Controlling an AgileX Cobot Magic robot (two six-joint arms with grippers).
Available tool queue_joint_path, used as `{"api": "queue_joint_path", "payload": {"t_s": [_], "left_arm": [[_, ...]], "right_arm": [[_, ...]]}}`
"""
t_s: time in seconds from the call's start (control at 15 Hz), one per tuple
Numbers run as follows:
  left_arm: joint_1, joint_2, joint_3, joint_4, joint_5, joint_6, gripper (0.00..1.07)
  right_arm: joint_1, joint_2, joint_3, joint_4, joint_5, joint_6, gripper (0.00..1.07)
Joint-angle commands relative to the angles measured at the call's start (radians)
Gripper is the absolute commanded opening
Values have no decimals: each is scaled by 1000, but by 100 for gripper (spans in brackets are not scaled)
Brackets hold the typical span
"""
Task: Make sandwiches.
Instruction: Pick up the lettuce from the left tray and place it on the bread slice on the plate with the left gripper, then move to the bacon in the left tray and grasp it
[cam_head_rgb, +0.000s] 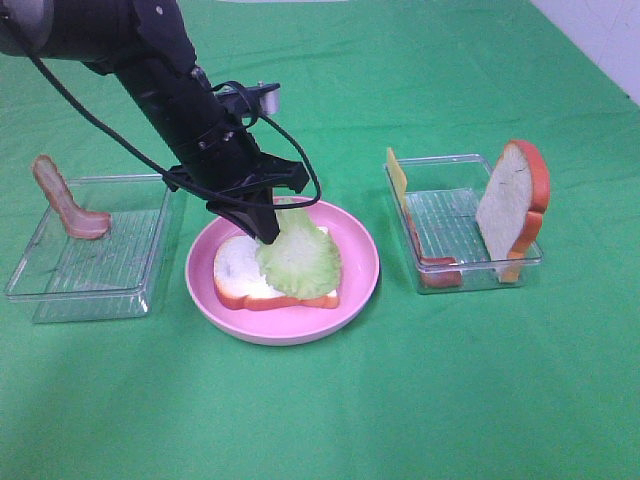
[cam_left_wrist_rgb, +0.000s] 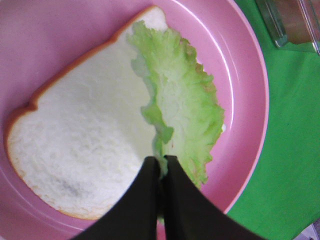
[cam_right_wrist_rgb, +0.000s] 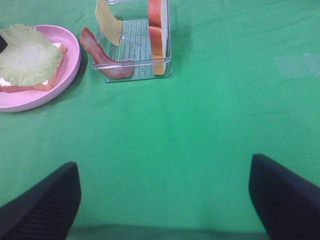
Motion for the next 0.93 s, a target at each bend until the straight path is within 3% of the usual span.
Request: {"api": "queue_joint_path", "payload": {"t_s": [0.07, 0.2, 0.47, 0.53, 0.8, 0.93], "left_arm": [[-2, -1, -5, 16, 0, -16, 5], [-2, -1, -5, 39, 2, -54, 23], [-4, -47, -5, 143, 6, -149, 95], [-4, -71, -5, 179, 27, -168, 102], [-4, -179, -5, 358, 165, -340, 102], [32, -213, -8, 388, 248, -338, 102]], "right_arm": [[-5, -31, 3, 2, -4, -12, 87], [-5, -31, 3, 2, -4, -12, 87], [-5, -31, 3, 2, -4, -12, 87], [-5, -31, 3, 2, -4, -12, 87], [-5, -31, 3, 2, -4, -12, 87], [-5, -31, 3, 2, -4, -12, 87]]}}
